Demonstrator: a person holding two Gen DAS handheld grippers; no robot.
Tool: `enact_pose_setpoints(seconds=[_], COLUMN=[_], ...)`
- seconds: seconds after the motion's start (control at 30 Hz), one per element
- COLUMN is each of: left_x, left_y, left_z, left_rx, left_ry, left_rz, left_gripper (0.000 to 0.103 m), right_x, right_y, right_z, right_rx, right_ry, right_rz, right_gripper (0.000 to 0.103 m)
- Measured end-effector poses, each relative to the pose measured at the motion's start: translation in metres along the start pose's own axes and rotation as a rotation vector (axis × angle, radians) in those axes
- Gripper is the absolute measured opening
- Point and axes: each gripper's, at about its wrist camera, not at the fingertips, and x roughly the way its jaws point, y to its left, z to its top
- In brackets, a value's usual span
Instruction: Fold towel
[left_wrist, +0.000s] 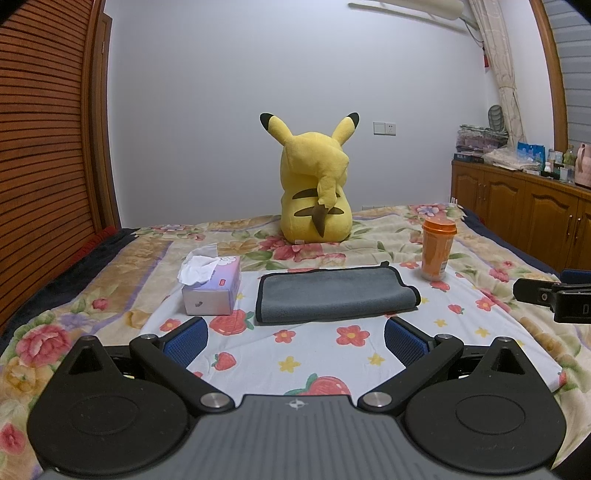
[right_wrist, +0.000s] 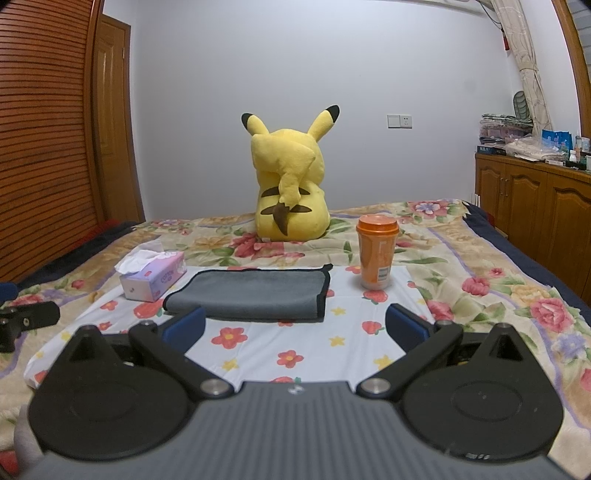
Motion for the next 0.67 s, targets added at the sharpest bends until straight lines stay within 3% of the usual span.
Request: enact_pose_setpoints(seconds=[0.67], left_x=[0.0008], left_y=[0.0002], left_z=[-0.0019], left_rx=[0.005], left_ry=[0.001], left_rz=[0.0], left_gripper=[0.103], right_x=[-0.0006], right_y=[0.0018], right_z=[0.001], right_rx=[-0.002], right_ry=[0.001], right_rz=[-0.002], right_gripper=[0.103])
